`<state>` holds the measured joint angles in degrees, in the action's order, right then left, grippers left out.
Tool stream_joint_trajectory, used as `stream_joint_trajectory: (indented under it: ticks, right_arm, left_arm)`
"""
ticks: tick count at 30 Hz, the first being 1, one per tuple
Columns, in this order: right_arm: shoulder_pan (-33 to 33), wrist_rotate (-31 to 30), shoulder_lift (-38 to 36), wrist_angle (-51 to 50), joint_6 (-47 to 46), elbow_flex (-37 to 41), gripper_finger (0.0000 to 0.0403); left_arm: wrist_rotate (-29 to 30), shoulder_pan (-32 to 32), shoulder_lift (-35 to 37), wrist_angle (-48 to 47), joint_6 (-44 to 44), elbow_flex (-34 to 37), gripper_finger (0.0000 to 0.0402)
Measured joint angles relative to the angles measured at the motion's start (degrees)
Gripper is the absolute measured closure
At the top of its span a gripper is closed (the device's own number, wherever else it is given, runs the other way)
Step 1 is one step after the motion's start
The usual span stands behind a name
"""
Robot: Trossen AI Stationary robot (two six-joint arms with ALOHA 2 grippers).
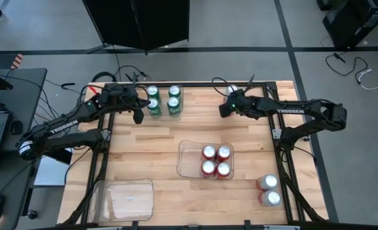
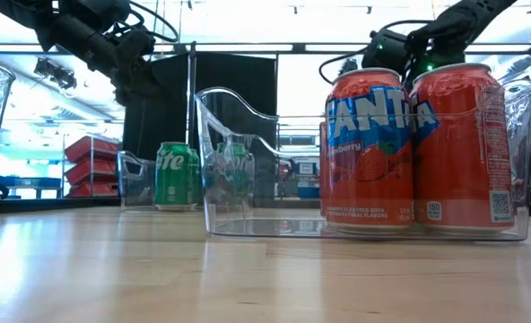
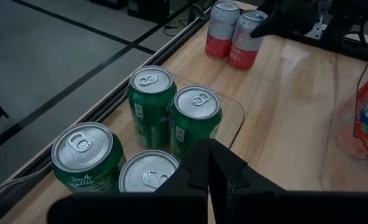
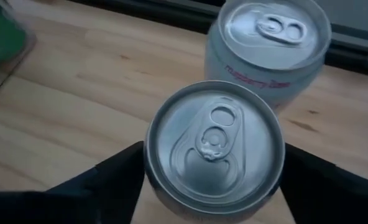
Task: Sort soda cans
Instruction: Move the pink white soda can from top right to top left
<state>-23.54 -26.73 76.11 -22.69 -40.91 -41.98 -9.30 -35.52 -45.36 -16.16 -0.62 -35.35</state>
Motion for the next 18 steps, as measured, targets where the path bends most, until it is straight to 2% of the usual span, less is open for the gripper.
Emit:
stream_joint_trajectory:
  ticks: [3, 8, 18]
  right_arm:
    - [0.63, 0.75, 0.18, 1.90, 2.09, 0.00, 0.0128]
    - [3.26, 1.75, 0.14, 4.72, 6.41, -2.56, 0.0128]
    - [13.92, 3.02, 2.41, 5.08, 17.00, -19.52, 0.0128]
  left_arm:
    - [0.00, 0.00, 0.00, 0.00, -0.06, 0.00, 0.0401]
    - [0.01, 0.01, 0.00, 0.44, -1.07, 0.00, 0.0401]
    - [0.04, 0.01, 0.38, 1.27, -0.50, -1.87, 0.0401]
